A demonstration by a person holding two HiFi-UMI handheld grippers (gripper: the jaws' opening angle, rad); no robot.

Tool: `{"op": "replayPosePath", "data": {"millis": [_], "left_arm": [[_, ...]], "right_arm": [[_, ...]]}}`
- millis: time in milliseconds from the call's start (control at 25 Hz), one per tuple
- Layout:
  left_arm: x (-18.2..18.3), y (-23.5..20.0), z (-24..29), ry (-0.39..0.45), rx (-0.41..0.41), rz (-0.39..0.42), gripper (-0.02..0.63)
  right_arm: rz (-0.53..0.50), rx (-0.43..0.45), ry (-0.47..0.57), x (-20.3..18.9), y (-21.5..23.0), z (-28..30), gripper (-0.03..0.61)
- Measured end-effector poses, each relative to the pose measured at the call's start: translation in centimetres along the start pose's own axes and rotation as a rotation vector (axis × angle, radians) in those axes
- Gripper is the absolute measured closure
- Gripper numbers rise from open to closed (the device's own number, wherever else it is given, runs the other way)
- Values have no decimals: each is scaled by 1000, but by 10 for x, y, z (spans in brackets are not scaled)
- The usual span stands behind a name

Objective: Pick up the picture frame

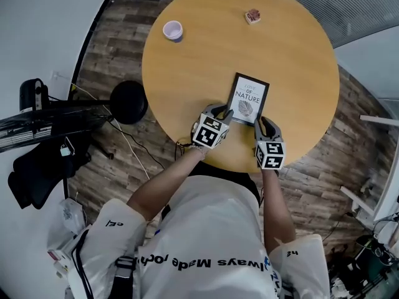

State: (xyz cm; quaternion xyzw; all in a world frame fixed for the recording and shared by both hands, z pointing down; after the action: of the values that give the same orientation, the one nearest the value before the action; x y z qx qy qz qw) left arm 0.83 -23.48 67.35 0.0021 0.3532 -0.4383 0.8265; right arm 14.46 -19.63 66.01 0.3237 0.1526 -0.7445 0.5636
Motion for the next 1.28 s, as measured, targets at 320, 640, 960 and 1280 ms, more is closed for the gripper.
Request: {"op": "replayPosePath", "data": {"millis": [320,640,960,1280], "left_arm": [[-10,-10,25,-53,5,-22,520],[-21,-21,40,-99,15,-70,500],[-29,-27,53,-119,15,-94,488],[-32,-27,58,-127,18,-79,488]], "right_arm": [[27,-17,-61,-18,12,26,483],[64,-29,-115,-37,23,44,459],[87,-33,-125,-43,27,57,449],[129,-29,-132,-53,29,61,449]]}}
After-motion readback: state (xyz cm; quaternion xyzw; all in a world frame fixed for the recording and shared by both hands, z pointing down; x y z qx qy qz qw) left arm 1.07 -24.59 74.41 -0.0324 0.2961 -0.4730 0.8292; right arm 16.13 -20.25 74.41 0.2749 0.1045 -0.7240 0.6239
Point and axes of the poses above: the fingertips, and each gripper's own axes: z forward along the fingers, y to its right, x out of its top, the point moved 3 cm from there along -z, backward along the fingers, and after that the axes turned 7 degrees about -y, right-handed, at the moved point
